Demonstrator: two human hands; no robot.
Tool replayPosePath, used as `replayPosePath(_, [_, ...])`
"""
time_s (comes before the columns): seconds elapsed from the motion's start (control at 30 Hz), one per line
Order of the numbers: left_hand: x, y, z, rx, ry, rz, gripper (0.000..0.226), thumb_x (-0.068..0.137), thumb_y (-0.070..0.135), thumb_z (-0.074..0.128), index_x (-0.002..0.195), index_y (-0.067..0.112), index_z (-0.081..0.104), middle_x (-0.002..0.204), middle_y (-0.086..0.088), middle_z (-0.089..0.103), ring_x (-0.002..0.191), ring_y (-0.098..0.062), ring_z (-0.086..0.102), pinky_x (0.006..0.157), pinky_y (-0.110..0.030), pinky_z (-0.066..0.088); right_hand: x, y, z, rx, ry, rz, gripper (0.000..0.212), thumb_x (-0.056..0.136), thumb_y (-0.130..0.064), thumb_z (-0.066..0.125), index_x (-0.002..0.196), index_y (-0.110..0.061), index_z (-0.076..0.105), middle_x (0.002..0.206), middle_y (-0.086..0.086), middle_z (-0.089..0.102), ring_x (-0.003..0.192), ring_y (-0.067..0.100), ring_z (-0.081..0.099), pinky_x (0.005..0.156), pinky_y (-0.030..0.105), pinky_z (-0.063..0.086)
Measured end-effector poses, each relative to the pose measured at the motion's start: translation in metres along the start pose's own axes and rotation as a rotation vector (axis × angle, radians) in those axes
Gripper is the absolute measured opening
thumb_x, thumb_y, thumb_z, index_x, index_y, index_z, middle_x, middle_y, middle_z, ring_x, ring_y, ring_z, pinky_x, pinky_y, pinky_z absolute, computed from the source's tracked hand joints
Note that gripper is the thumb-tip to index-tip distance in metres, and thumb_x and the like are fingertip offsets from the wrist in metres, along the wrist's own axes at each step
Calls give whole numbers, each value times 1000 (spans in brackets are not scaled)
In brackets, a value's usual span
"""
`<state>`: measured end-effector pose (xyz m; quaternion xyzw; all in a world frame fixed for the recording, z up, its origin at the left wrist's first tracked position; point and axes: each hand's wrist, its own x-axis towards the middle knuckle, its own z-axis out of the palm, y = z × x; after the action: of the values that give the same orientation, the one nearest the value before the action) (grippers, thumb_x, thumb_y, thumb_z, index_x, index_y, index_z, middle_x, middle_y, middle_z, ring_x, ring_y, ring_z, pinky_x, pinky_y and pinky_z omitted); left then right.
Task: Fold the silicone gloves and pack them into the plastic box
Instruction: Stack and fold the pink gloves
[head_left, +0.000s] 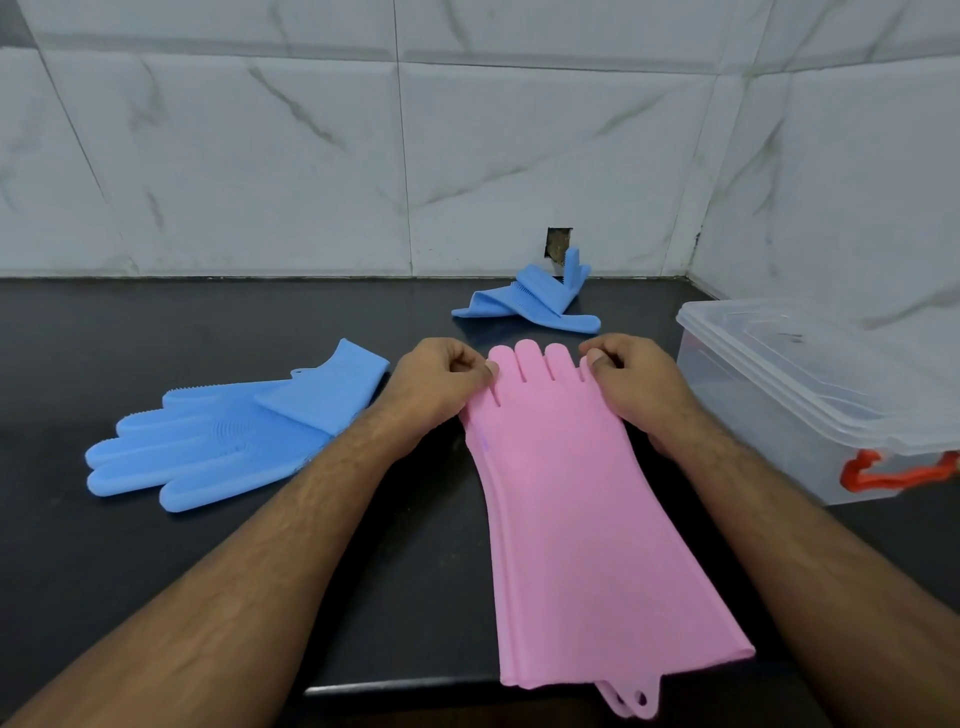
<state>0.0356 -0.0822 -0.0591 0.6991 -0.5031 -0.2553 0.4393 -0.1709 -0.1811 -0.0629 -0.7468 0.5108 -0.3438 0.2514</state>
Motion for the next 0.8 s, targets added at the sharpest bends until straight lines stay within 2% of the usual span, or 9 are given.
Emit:
replayPosePath(0.13, [2, -1, 1, 74, 65, -17, 34, 95, 54, 63, 92, 22, 72, 87, 5, 73, 82, -12, 66, 67, -26, 48, 0, 1, 0, 0, -69, -7, 22, 100, -26, 54, 109, -28, 74, 104, -17, 70, 97, 3, 62, 79, 24, 46])
replayPosePath(0.23, [2, -1, 0, 176, 70, -17, 37, 93, 60, 61, 91, 25, 71, 86, 8, 69, 81, -8, 63, 63, -25, 43, 0, 0, 0, -32, -96, -20, 18, 99, -30, 56, 98, -26, 73, 94, -12, 71, 90, 6, 64, 74, 25, 49])
replayPosePath(0.33, [0, 0, -2, 138, -8, -10, 38, 90, 65, 61, 101, 30, 73, 100, 10, 72, 95, -9, 66, 77, -28, 51, 0, -2, -1, -73, -142, -30, 20, 97, -35, 59, 86, -25, 72, 87, -11, 71, 83, 8, 64, 67, 25, 46])
replayPosePath(0.4, [-1, 1, 0, 65, -94, -10, 32, 91, 59, 65, 107, 32, 75, 105, 10, 74, 102, -11, 68, 91, -35, 56, 0, -2, -1, -67, -162, -25, 19, 95, -30, 57, 86, -27, 73, 90, -17, 71, 86, 4, 64, 68, 24, 46])
replayPosePath(0.43, [-1, 1, 1, 55, -112, -6, 26, 92, 53, 68, 106, 32, 75, 103, 9, 75, 101, -12, 69, 92, -35, 56, 0, -3, -1, -73, -157, -27, 18, 95, -30, 56, 89, -28, 73, 93, -19, 70, 89, 1, 63, 68, 22, 45])
replayPosePath(0.53, [1, -1, 2, 46, -70, -3, 16, 92, 40, 73, 102, 28, 74, 98, 7, 75, 96, -13, 70, 85, -33, 57, -2, -3, 2, -70, -167, -70, 22, 99, -41, 53, 105, -31, 71, 99, -20, 68, 93, -2, 60, 71, 21, 41])
replayPosePath(0.6, [2, -3, 2, 19, -30, -9, 15, 92, 36, 75, 102, 25, 73, 99, 5, 75, 96, -15, 70, 85, -35, 58, -4, -3, 4, -6, -228, -101, 29, 100, -48, 52, 107, -30, 73, 98, -24, 67, 96, -1, 60, 74, 22, 42])
replayPosePath(0.7, [1, -3, 2, -53, -2, -7, 12, 92, 29, 75, 99, 21, 71, 98, 0, 76, 95, -19, 71, 85, -37, 59, -5, -4, 7, 79, -246, -131, 22, 97, -42, 61, 107, -29, 75, 98, -19, 69, 94, 2, 62, 83, 27, 49])
replayPosePath(0.8, [1, -3, 2, -115, 18, -3, 9, 92, 25, 76, 96, 18, 72, 96, -5, 78, 85, -16, 70, 73, -29, 56, -4, -8, 7, 144, -115, -236, 13, 94, -35, 69, 104, -30, 76, 96, -8, 70, 80, 7, 60, 79, 23, 50])
